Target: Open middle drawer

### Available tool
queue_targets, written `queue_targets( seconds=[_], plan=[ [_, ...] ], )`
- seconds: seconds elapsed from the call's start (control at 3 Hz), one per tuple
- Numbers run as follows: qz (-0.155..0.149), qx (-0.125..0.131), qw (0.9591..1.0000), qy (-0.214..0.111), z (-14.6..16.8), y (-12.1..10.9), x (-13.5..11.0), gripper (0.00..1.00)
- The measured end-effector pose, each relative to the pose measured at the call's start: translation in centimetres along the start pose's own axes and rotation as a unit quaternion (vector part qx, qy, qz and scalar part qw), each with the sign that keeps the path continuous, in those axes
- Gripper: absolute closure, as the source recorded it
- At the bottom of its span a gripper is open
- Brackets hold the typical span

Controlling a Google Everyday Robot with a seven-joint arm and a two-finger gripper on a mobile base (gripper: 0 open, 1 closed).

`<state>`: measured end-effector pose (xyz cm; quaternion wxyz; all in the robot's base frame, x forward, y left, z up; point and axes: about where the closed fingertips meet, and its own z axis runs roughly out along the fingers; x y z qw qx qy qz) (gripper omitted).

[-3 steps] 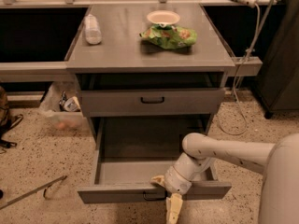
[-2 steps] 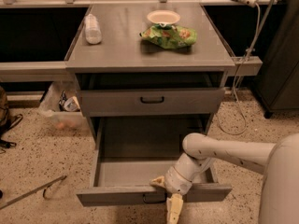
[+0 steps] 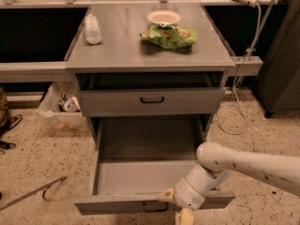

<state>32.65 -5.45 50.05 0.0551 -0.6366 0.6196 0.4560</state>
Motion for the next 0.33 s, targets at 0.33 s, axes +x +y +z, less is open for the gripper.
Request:
queue_targets(
  seconds=[0.33],
  plan=[
    [0.004,-0.007,1.0000,0.001,0.51,0.74,0.54,0.00]
  ],
)
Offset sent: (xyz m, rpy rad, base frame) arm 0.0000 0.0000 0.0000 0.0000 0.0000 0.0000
